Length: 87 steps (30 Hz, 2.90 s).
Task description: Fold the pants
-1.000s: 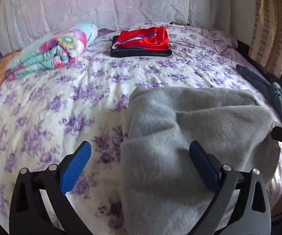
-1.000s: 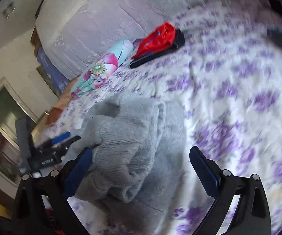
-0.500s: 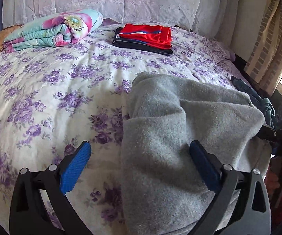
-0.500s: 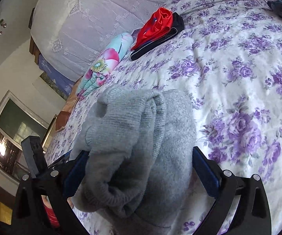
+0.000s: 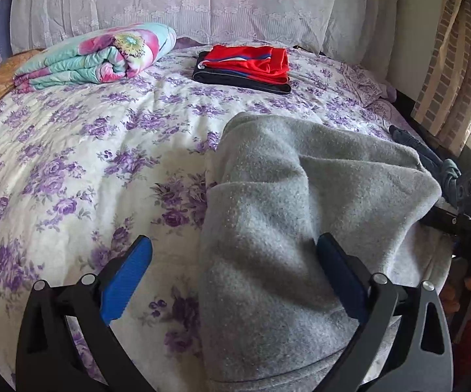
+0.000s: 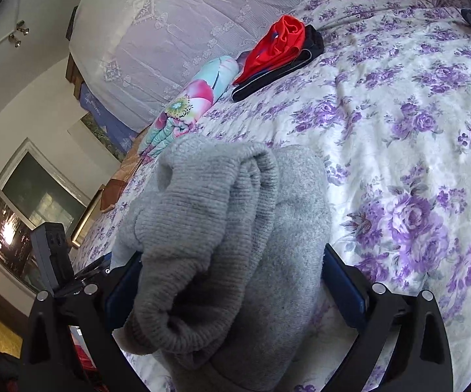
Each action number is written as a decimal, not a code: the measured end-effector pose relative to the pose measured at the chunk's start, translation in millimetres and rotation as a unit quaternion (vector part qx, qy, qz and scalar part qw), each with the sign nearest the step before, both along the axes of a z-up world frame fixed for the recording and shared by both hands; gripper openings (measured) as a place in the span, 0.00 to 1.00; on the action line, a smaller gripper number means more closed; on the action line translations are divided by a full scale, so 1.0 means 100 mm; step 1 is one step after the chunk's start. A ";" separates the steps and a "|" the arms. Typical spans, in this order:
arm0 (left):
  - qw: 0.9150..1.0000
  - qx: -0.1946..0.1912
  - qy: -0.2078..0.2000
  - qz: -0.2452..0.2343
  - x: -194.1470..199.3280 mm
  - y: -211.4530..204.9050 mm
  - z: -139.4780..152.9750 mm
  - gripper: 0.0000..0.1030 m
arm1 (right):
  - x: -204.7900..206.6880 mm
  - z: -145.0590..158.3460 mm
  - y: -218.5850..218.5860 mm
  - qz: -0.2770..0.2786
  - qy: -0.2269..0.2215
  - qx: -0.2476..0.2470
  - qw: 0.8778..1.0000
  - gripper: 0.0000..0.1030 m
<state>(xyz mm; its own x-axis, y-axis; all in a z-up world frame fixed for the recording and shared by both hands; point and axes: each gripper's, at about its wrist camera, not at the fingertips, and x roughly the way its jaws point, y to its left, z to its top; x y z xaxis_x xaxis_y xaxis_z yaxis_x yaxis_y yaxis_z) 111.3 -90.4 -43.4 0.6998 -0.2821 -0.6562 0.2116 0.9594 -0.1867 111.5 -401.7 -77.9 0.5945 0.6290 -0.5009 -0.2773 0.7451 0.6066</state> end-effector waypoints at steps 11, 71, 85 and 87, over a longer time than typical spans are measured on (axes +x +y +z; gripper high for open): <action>0.982 -0.155 0.090 -0.065 0.02 0.37 -0.24 0.95 | -0.05 -0.02 0.00 0.012 -0.001 0.000 1.000 0.97; 0.979 0.132 -0.134 0.077 2.74 -0.49 0.81 0.95 | 2.66 1.19 0.28 -0.226 -0.209 -0.191 0.932 0.97; 0.974 0.099 -0.173 0.112 2.15 -0.40 1.15 0.95 | 2.16 1.56 0.65 -0.315 -0.231 -0.253 0.885 0.97; 0.975 0.079 -0.171 0.114 2.24 -0.40 1.22 0.95 | 2.23 1.53 0.63 -0.311 -0.219 -0.239 0.894 0.97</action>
<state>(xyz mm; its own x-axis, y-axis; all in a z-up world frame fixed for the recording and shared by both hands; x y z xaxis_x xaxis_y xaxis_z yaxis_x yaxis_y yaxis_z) 335.4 -130.0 78.4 0.9184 -0.0074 -0.3956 0.0128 0.9999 0.0108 334.1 -339.1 75.3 0.9594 -0.1141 -0.2579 0.1472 0.9827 0.1126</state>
